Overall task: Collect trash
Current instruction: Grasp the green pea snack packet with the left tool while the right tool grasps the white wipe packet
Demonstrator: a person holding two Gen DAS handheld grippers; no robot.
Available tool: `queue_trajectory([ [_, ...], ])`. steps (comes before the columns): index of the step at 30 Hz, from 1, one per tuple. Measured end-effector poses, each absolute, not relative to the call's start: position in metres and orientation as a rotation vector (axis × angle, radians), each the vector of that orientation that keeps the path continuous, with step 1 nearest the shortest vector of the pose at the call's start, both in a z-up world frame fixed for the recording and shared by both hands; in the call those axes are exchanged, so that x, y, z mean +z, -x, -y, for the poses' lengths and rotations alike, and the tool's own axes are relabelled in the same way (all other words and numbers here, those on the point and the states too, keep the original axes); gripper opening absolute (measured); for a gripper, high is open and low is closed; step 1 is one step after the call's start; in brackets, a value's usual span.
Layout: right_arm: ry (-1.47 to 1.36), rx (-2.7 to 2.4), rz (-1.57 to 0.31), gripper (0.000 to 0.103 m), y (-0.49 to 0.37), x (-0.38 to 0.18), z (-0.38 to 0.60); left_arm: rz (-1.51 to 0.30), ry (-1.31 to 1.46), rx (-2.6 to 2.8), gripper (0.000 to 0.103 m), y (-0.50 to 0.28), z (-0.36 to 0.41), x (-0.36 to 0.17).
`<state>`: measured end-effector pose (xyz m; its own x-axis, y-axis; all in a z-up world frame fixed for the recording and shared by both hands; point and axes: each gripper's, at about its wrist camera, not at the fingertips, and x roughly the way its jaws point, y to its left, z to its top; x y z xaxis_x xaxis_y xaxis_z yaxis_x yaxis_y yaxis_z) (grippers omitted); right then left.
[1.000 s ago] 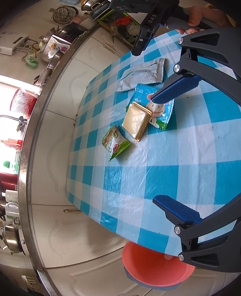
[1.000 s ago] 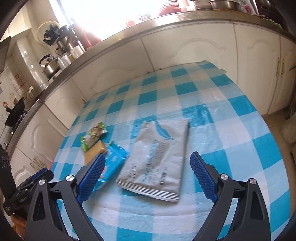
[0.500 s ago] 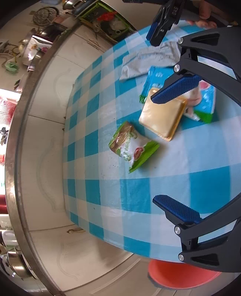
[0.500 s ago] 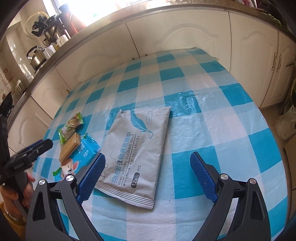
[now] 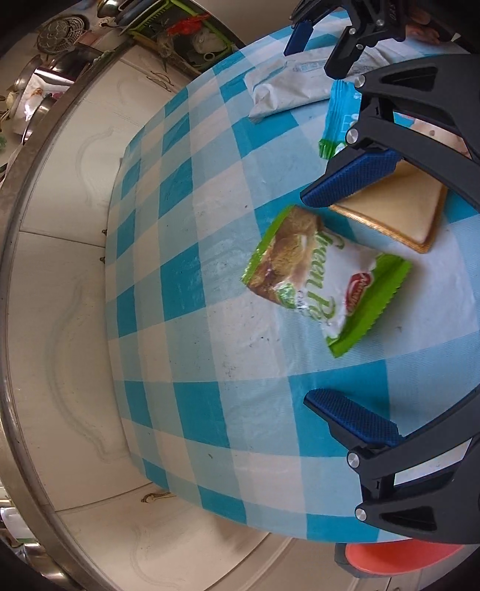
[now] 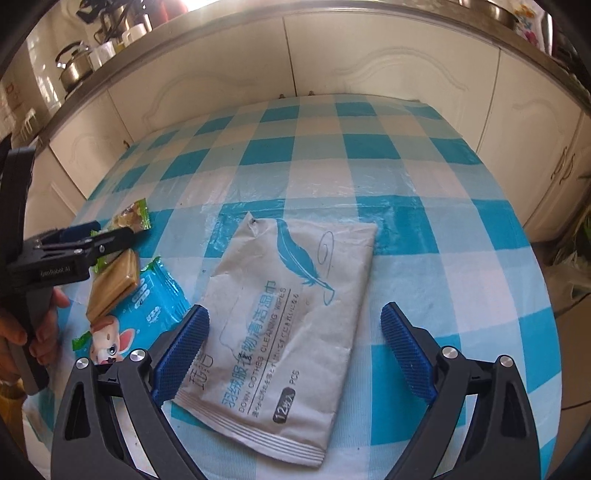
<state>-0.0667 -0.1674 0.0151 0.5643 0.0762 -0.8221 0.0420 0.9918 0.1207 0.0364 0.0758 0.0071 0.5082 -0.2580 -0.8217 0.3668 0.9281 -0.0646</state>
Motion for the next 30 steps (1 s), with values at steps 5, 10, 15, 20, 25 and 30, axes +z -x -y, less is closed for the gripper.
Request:
queue_trajectory([
  [5, -0.076, 0.017, -0.995, 0.099, 0.056, 0.012, 0.160, -0.963, -0.123, -0.382, 0.099, -0.044, -0.076, 0.007],
  [10, -0.037, 0.023, -1.011, 0.099, 0.046, 0.009, 0.156, -0.958, -0.184, -0.349, 0.094, -0.047, -0.067, 0.004],
  [15, -0.012, 0.041, -1.020, 0.099, 0.039, 0.008, 0.154, -0.927, -0.194, -0.335, 0.075, -0.044, -0.067, 0.007],
  [20, 0.008, 0.062, -1.004, 0.098, 0.039, 0.008, 0.152, -0.915, -0.171, -0.318, 0.057, -0.043, -0.071, 0.009],
  [25, 0.015, 0.079, -0.986, 0.093, 0.042, 0.009, 0.151, -0.913, -0.153, -0.302, 0.047, -0.039, -0.075, 0.011],
  [30, 0.009, 0.090, -0.971, 0.078, 0.045, 0.012, 0.152, -0.920, -0.099, -0.298, 0.043, -0.036, -0.084, 0.013],
])
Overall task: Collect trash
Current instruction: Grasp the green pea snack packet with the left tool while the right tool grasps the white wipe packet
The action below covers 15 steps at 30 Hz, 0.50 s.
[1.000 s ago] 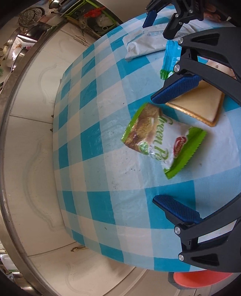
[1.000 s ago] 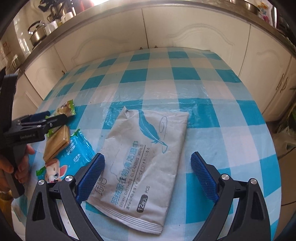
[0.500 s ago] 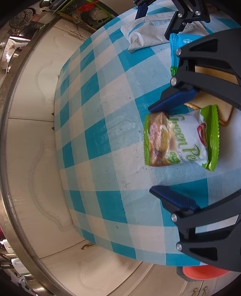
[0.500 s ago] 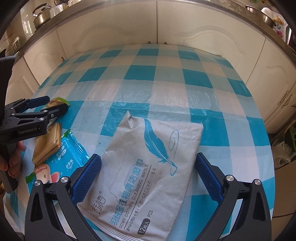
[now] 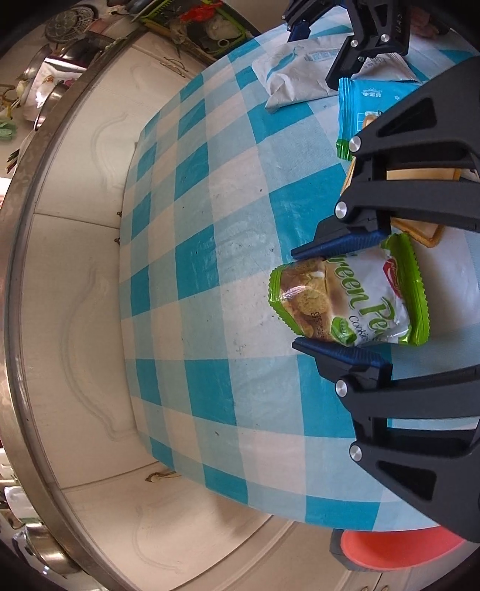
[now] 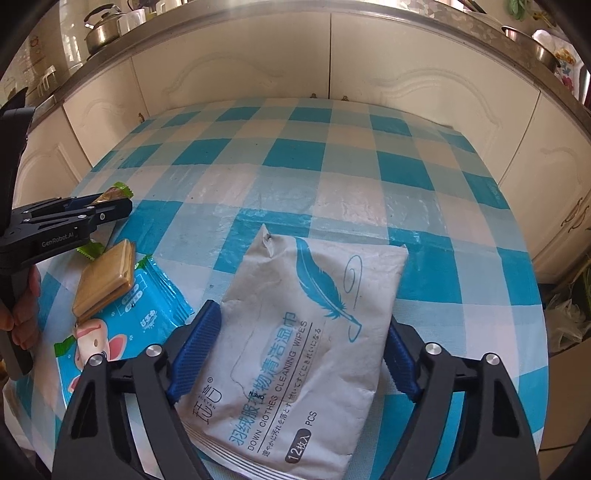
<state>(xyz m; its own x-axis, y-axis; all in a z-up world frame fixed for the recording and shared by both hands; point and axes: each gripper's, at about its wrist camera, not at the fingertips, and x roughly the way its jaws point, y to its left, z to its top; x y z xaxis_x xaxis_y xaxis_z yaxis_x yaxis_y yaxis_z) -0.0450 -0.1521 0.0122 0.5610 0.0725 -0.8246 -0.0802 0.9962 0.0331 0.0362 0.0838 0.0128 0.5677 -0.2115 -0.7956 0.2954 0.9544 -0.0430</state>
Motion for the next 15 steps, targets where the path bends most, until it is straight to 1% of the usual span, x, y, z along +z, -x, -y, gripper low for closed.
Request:
queue_trajectory([
  [1, 0.000, 0.091, -0.967, 0.076, 0.045, 0.013, 0.154, -0.921, -0.093, -0.296, 0.043, -0.035, -0.085, 0.013],
  [6, -0.048, 0.096, -0.939, 0.054, 0.049, 0.019, 0.166, -0.928, -0.045, -0.284, 0.040, -0.031, -0.095, 0.014],
  [12, -0.139, 0.135, -0.917, 0.041, 0.053, 0.025, 0.175, -0.914, 0.030, -0.273, 0.040, -0.019, -0.111, 0.021],
  [15, -0.192, 0.151, -0.897, 0.029, 0.055, 0.030, 0.179, -0.909, 0.068, -0.279, 0.040, -0.010, -0.118, 0.025],
])
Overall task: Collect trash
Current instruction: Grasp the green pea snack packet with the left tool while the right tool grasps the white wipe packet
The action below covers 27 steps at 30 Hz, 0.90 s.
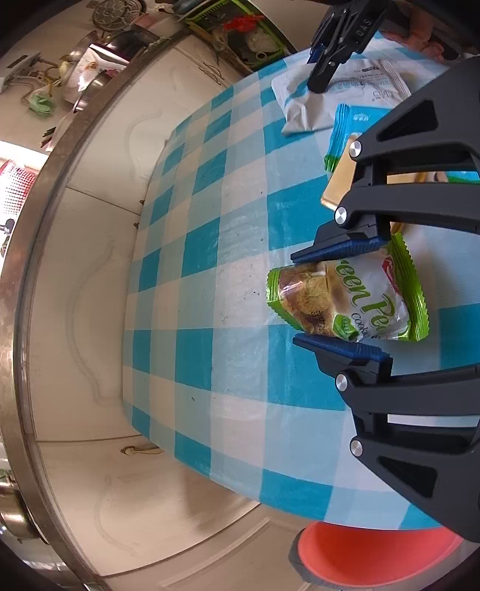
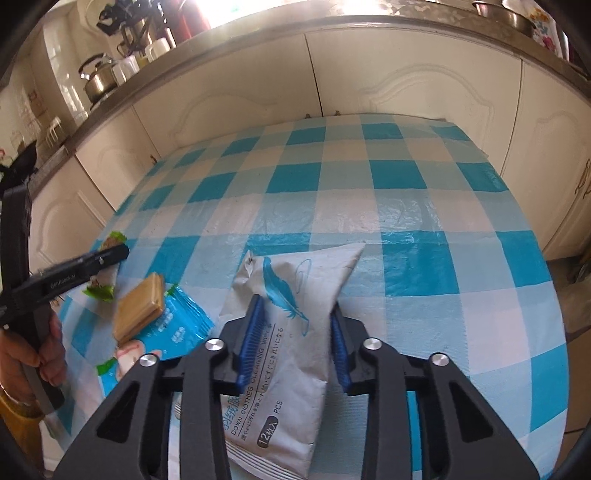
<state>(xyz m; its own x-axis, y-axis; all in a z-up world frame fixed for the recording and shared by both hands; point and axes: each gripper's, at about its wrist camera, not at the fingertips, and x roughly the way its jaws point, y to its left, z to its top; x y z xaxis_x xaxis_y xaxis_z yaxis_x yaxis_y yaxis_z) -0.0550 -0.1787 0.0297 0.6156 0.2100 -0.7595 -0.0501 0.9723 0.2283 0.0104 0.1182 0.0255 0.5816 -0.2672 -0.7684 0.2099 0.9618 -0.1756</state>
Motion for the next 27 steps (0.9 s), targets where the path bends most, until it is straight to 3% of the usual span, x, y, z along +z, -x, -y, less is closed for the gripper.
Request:
queue_trajectory([
  [12, -0.152, 0.175, -0.788, 0.011, 0.070, 0.062, 0.163, -0.901, 0.130, -0.297, 0.040, 0.025, -0.134, 0.031],
  [27, -0.121, 0.135, -0.679, 0.010, 0.082, 0.104, 0.159, -0.860, 0.192, -0.285, 0.040, 0.054, -0.167, 0.043],
])
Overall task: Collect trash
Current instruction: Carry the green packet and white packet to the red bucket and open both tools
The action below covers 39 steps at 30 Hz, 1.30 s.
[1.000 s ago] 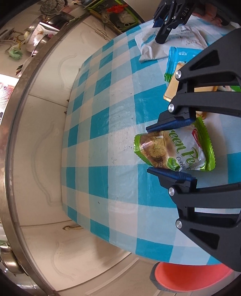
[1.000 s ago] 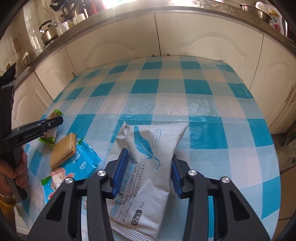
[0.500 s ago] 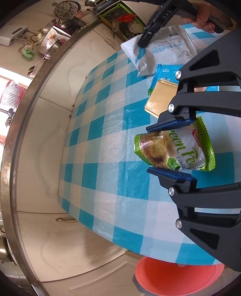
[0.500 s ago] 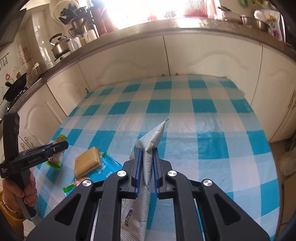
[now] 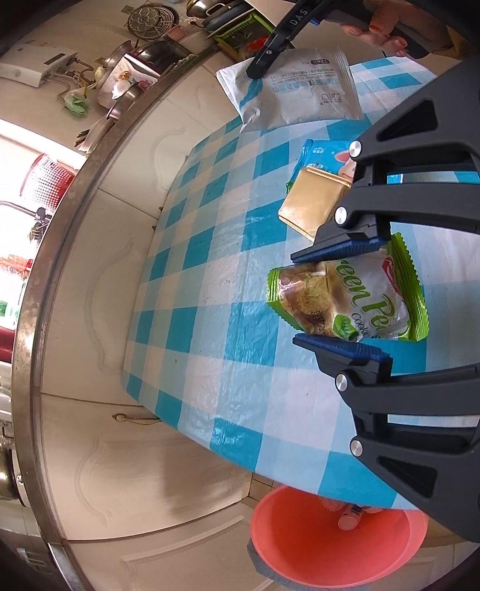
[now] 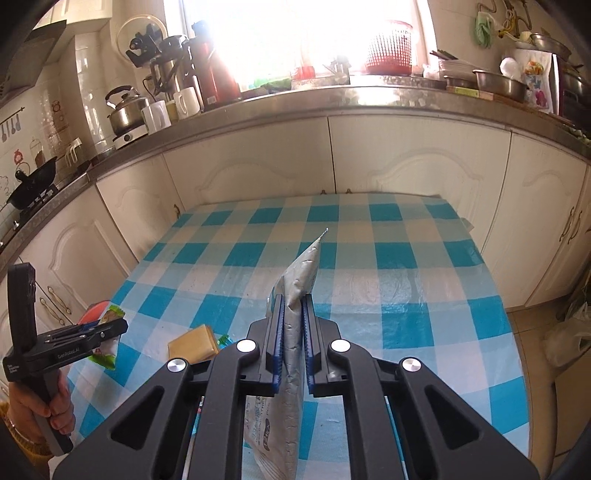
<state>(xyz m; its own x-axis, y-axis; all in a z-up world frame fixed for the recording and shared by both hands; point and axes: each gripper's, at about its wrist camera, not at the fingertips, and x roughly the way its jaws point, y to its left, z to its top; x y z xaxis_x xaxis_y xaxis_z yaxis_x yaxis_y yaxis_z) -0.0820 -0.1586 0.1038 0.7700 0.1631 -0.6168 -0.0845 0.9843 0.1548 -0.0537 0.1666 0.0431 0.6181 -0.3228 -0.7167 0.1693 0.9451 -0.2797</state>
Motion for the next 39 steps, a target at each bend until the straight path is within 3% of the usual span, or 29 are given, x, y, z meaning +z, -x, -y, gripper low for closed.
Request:
queue_trajectory([
  [11, -0.098, 0.218, -0.620, 0.010, 0.080, 0.138, 0.122, -0.813, 0.249, -0.235, 0.040, 0.069, -0.205, 0.053],
  [26, -0.053, 0.506, -0.636, 0.010, 0.054, 0.157, -0.004, -0.757, 0.355, -0.067, 0.040, 0.090, -0.298, 0.056],
  [39, 0.023, 0.755, -0.732, 0.010, 0.022, 0.132, -0.146, -0.767, 0.466, 0.120, 0.040, 0.100, -0.384, 0.029],
])
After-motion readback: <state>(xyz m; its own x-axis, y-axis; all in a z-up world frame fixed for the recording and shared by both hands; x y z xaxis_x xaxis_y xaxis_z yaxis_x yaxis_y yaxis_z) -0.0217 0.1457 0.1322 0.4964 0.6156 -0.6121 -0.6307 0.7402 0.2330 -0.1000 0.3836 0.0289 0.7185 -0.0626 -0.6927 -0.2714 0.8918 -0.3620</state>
